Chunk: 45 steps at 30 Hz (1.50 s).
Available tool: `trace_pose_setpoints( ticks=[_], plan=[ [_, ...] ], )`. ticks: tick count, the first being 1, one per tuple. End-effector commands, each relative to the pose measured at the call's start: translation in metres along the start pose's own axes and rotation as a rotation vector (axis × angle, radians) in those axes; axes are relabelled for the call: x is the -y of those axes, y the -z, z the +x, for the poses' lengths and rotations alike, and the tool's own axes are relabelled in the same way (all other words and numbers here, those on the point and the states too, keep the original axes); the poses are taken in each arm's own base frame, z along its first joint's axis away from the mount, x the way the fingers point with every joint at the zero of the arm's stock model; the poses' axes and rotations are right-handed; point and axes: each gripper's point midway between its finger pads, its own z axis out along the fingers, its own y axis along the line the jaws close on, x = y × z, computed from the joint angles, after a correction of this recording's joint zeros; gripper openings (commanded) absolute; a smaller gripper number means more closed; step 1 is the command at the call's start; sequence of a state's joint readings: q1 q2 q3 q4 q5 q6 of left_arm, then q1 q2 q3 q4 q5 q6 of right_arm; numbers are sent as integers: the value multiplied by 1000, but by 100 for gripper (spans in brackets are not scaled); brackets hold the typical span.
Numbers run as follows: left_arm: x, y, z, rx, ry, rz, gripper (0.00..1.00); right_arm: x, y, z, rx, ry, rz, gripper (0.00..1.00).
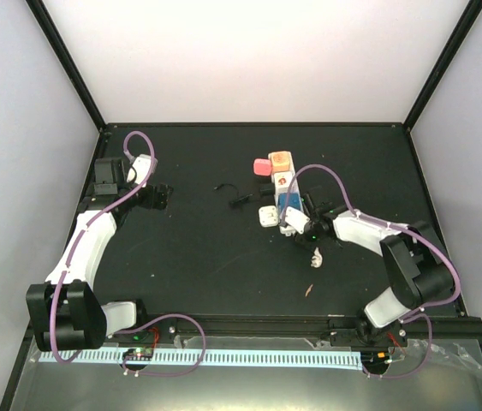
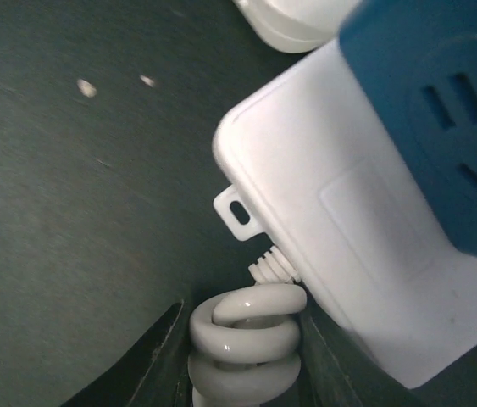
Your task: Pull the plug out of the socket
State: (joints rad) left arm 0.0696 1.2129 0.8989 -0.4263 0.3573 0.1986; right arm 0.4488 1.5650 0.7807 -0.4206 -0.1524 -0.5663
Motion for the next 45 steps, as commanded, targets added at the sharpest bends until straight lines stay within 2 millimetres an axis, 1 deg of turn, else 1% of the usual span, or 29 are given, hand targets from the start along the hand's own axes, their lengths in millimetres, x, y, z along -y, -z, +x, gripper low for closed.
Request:
trace_pose_setpoints(
  ticks=[1, 8, 10, 12, 13, 15, 16, 17, 18, 21, 23, 25, 27, 29, 30, 33, 34, 35, 39, 42, 45],
  plan=[
    [-1, 7, -15, 24, -17, -15, 99, -23, -8, -14, 25, 96, -24, 32],
    [0, 10, -17, 25, -22, -15, 99, -50, -14, -21, 20, 190, -55, 33],
    [0, 11, -16, 22, -24, -14, 99, -55, -10, -23, 25, 184, -85, 38],
    [1, 11, -17, 21, -29, -14, 99, -58, 0, -27, 43, 185, -100, 48],
    [1, 12, -16, 20, -30, -13, 99, -58, 6, -29, 54, 182, -102, 54],
    [1, 12, -16, 21, -33, -10, 99, -57, 22, -34, 86, 173, -112, 74],
    [2, 12, -16, 20, -33, -9, 99, -56, 30, -37, 103, 161, -118, 82],
    [3, 12, -17, 22, -35, -5, 99, -54, 38, -38, 119, 150, -128, 86],
    [3, 12, -17, 22, -37, -1, 99, -53, 47, -39, 133, 144, -134, 88],
    [5, 12, -18, 25, -42, 10, 99, -48, 71, -40, 172, 140, -155, 89],
    [7, 11, -18, 26, -43, 22, 99, -42, 92, -44, 214, 120, -167, 89],
    [8, 11, -18, 27, -42, 33, 99, -24, 113, -55, 285, 66, -164, 89],
    [11, 11, -19, 31, -45, 49, 99, 2, 135, -66, 363, -18, -181, 88],
    [13, 12, -20, 35, -46, 56, 99, 34, 153, -76, 420, -115, -193, 86],
    [13, 13, -20, 37, -47, 54, 99, 51, 157, -80, 438, -171, -198, 84],
    [11, 15, -21, 41, -51, 42, 99, 105, 159, -94, 479, -355, -193, 76],
    [11, 15, -22, 43, -51, 39, 99, 122, 158, -99, 492, -411, -184, 72],
    [11, 16, -22, 45, -52, 38, 99, 136, 155, -103, 497, -457, -179, 70],
    [11, 20, -22, 47, -56, 29, 99, 181, 134, -120, 506, -584, -153, 65],
    [10, 22, -21, 45, -61, 15, 99, 207, 112, -124, 494, -647, -130, 61],
    [7, 23, -18, 40, -56, -2, 99, 224, 87, -122, 461, -669, -119, 55]
  ],
)
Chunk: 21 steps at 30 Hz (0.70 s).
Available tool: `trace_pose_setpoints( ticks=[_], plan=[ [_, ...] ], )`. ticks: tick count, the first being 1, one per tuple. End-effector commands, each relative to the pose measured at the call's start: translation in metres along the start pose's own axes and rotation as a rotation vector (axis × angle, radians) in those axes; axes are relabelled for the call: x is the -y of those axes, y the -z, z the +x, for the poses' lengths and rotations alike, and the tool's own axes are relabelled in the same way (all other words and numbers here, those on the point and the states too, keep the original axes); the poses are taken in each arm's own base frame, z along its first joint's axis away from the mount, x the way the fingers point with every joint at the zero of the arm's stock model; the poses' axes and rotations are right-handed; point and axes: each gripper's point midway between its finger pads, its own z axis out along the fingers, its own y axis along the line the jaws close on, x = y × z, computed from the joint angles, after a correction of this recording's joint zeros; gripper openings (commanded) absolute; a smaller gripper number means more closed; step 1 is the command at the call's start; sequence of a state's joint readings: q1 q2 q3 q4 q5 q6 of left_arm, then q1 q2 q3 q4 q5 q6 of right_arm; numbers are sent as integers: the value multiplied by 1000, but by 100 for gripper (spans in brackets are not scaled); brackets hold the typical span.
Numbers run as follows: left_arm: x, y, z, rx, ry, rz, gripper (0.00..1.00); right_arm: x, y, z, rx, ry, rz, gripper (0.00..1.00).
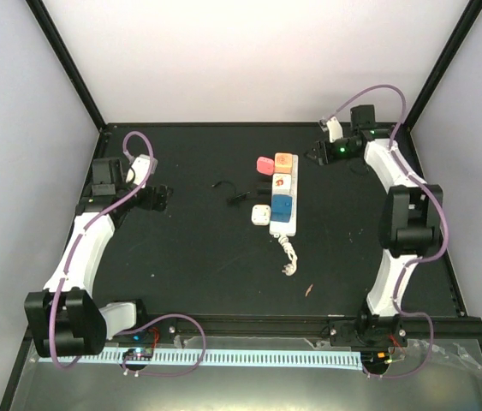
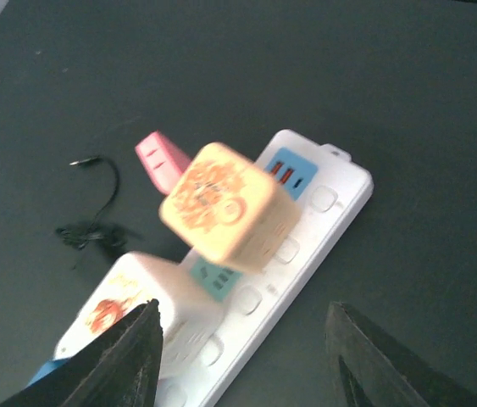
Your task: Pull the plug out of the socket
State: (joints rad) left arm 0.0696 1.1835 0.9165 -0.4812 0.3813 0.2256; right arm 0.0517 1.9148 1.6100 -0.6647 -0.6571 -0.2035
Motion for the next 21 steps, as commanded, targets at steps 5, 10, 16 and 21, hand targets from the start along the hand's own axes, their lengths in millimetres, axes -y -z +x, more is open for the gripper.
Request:
trace_pose_setpoints(
  ticks=[5, 10, 16, 21],
  plan=[
    [0, 13, -14, 45, -40, -30, 99, 49, -45, 2, -35, -98, 80, 53],
    [1, 10, -13, 42, -36, -17, 99, 63, -68, 17, -75, -135, 93, 53],
    [3, 7, -15, 41, -26, 4, 99, 76, -92, 17, -92, -182, 105, 49],
    [3, 8, -14, 37, -27, 5, 99, 82, -105, 6, -97, -226, 109, 45]
  ],
)
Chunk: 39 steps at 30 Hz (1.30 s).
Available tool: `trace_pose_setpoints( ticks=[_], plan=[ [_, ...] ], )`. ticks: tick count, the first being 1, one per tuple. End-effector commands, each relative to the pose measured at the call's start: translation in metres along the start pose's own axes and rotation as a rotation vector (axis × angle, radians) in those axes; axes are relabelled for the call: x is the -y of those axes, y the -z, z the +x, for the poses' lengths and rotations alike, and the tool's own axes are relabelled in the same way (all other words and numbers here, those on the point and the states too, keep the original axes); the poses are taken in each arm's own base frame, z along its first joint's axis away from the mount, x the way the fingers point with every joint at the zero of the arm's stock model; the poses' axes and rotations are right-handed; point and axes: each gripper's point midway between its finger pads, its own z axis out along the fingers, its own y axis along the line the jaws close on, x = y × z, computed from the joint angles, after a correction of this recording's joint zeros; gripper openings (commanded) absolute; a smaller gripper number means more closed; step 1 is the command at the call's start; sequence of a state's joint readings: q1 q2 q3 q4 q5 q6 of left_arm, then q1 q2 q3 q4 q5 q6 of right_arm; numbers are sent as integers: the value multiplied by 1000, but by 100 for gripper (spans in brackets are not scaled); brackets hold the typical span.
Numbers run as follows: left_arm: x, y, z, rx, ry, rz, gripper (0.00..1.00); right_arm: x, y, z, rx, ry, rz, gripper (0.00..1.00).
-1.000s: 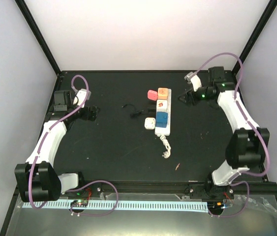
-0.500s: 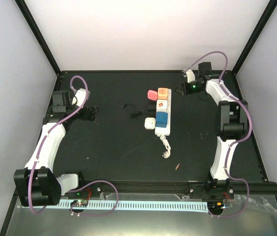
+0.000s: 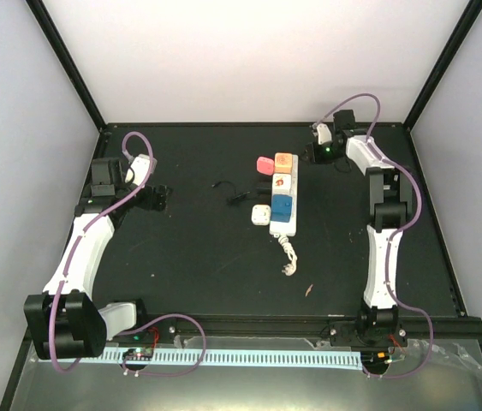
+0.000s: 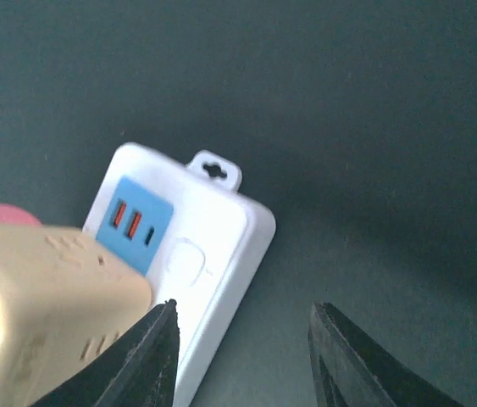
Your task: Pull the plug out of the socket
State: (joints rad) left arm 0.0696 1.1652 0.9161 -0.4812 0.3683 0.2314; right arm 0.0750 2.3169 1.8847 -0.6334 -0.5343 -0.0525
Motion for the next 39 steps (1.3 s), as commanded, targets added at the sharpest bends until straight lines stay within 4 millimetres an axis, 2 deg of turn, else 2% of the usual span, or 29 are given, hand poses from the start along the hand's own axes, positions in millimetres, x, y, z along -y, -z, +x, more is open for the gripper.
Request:
trace_pose_setpoints(
  ticks=[1, 12, 17, 21, 32, 39],
  plan=[
    [4, 3, -10, 22, -14, 17, 99, -2, -6, -16, 9, -49, 9, 45],
    [1, 8, -11, 21, -28, -12, 99, -8, -37, -8, -17, -161, -9, 44],
    [0, 10, -8, 11, -29, -19, 99, -24, -53, -3, -50, -128, -47, 44],
    [2, 11, -3, 4, -49, -17, 99, -50, -61, 1, -74, -96, -97, 44],
    [21, 16, 0, 23, -123, 75, 99, -146, -81, 32, -176, 46, -245, 44],
    [30, 16, 4, 18, -139, 123, 99, -182, -84, 64, -234, 27, -317, 43]
  ],
)
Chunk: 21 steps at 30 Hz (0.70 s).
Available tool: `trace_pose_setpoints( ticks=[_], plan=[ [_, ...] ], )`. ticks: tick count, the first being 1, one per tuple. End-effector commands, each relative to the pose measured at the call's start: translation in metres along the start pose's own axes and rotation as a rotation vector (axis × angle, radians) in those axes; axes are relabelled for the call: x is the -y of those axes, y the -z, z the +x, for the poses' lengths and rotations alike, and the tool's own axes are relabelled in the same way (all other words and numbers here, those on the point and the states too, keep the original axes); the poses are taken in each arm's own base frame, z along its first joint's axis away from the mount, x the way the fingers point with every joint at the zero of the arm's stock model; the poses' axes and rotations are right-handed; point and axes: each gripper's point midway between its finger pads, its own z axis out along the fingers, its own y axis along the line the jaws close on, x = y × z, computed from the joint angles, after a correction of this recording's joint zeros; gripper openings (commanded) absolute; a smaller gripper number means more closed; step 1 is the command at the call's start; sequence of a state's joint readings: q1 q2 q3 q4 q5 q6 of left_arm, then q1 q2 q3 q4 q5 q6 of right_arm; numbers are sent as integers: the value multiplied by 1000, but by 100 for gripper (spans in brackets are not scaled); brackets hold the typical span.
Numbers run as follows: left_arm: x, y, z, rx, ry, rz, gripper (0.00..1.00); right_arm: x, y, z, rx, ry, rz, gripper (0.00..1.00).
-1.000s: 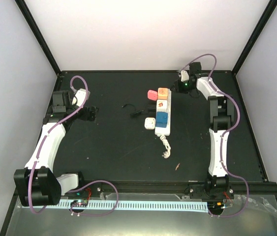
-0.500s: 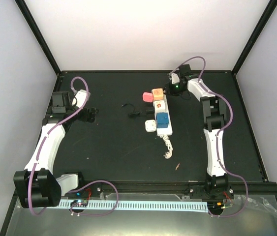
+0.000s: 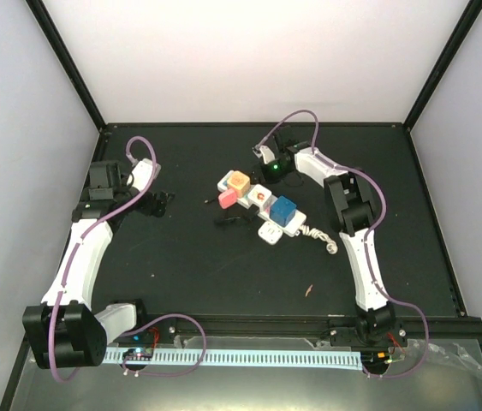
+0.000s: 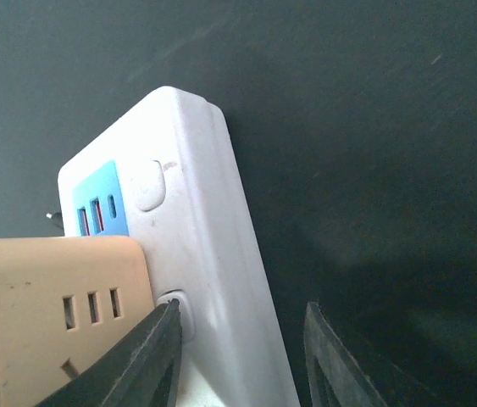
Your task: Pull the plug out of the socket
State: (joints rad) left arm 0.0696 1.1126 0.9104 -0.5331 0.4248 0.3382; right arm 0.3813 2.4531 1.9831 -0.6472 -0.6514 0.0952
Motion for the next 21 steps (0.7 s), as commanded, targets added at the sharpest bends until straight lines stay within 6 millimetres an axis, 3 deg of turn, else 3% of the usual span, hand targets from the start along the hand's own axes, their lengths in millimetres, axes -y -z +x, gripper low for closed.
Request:
trace_pose_setpoints(
  ticks=[1, 7, 14, 17, 21],
  plan=[
    [17, 2, 2, 10, -35, 80, 99, -27, 0, 22, -37, -30, -66, 43],
    [31, -6, 7, 18, -32, 127, 99, -32, 11, 29, -16, -10, -46, 45],
    [59, -20, 17, -20, -121, 179, 99, -17, 70, 12, 64, 13, 14, 52],
    [66, -26, 17, -25, -144, 187, 99, -3, 78, 26, 46, -9, 30, 53],
    [73, -33, 16, -40, -147, 210, 99, 6, 67, 57, -27, -39, 15, 53]
  ],
)
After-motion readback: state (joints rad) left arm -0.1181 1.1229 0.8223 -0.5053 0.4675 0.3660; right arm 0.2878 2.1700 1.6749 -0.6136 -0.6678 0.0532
